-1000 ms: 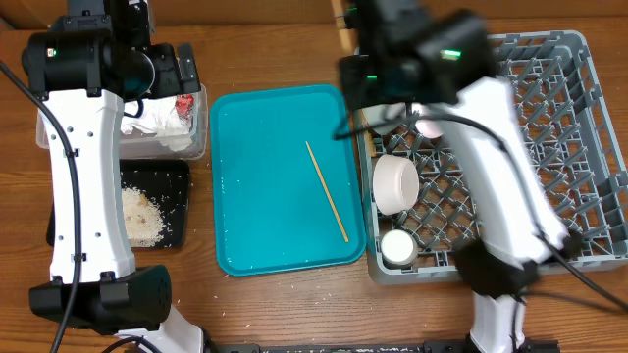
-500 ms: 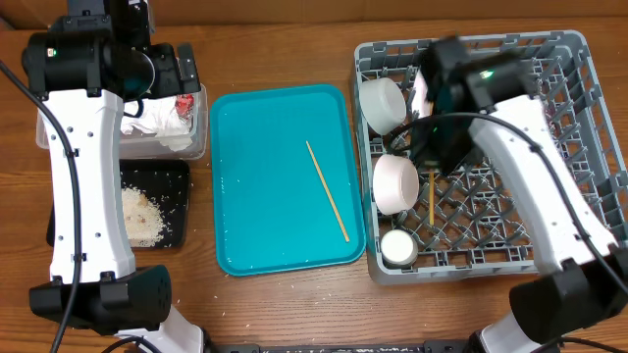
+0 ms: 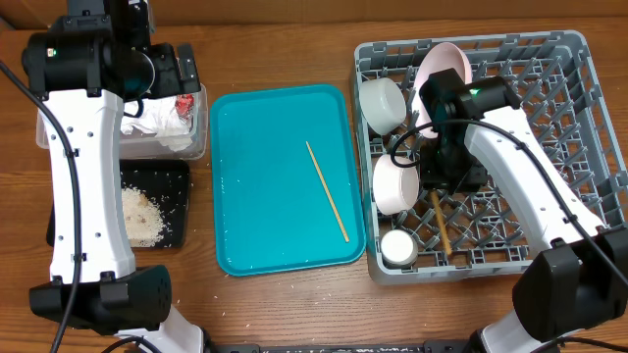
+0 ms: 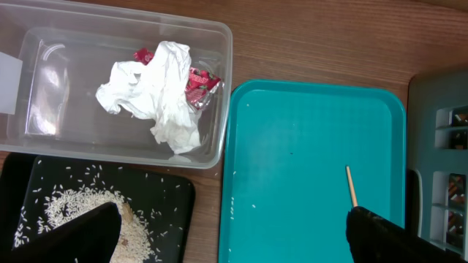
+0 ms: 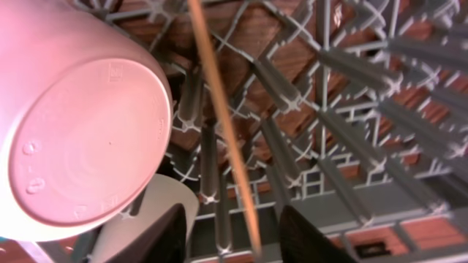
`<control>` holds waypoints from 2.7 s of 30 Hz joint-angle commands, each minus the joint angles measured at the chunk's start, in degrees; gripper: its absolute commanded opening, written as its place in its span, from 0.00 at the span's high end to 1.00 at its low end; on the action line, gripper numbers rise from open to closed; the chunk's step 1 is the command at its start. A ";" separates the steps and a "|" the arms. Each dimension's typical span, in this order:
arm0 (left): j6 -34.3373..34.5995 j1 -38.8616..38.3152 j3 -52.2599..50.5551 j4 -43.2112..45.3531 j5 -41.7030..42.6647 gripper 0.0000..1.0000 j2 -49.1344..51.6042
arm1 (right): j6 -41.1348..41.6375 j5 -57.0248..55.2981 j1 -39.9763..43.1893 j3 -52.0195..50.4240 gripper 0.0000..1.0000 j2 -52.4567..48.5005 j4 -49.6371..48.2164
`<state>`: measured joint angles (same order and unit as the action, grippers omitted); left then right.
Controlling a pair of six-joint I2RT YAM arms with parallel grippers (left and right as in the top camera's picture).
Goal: Sort waste into correct bins and load items into the dishwasher
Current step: 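Return the right gripper to the tray and grasp the second chopstick, then carry the second chopstick to the rack and insert it upright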
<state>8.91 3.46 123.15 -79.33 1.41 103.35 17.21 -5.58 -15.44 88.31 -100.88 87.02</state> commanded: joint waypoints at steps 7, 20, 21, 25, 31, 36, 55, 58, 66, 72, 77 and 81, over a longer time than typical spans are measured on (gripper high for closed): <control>0.35 -0.11 0.74 0.07 -0.35 0.00 0.42 | -4.37 2.97 -3.10 9.01 0.55 0.92 -1.16; 0.35 -0.11 0.74 0.07 -0.35 0.00 0.42 | -7.28 -1.18 -23.69 14.40 0.48 -7.87 -21.14; 0.35 -0.11 0.74 0.07 -0.35 0.00 0.42 | -7.28 -1.86 -24.26 14.40 0.48 -9.66 -21.66; 0.35 -0.11 0.74 0.07 -0.35 0.00 0.42 | -8.13 -1.90 -24.61 14.40 0.48 -16.48 -22.75; 0.35 -0.11 0.74 0.07 -0.35 0.00 0.42 | -9.64 -1.90 -24.61 14.40 0.48 -24.02 -22.93; 0.35 -0.11 0.74 0.07 -0.35 0.00 0.42 | -9.81 -1.07 -24.61 14.23 0.49 -27.89 -22.99; 0.35 -0.11 0.74 0.07 -0.35 0.00 0.42 | -10.03 3.26 -24.61 15.61 0.96 -28.98 -18.91; 0.35 -0.11 0.74 0.07 -0.35 0.00 0.42 | -10.23 3.13 -24.61 21.92 0.96 -26.88 -14.40; 0.35 -0.11 0.74 0.07 -0.35 0.00 0.42 | -7.28 -3.13 -22.05 57.09 0.96 -21.55 7.69; 0.35 -0.11 0.74 0.07 -0.35 0.00 0.42 | -5.14 -2.10 -14.99 60.87 0.96 -16.48 10.05; 0.35 -0.11 0.74 0.07 -0.35 0.00 0.42 | -4.96 -2.10 -8.17 49.86 0.96 -9.84 10.03; 0.35 -0.11 0.74 0.07 -0.35 0.00 0.42 | -5.01 -2.10 -4.44 37.59 0.96 -7.61 10.01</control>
<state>8.91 3.46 123.15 -79.31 1.43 103.35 11.70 -7.53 -21.76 133.49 -109.14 97.19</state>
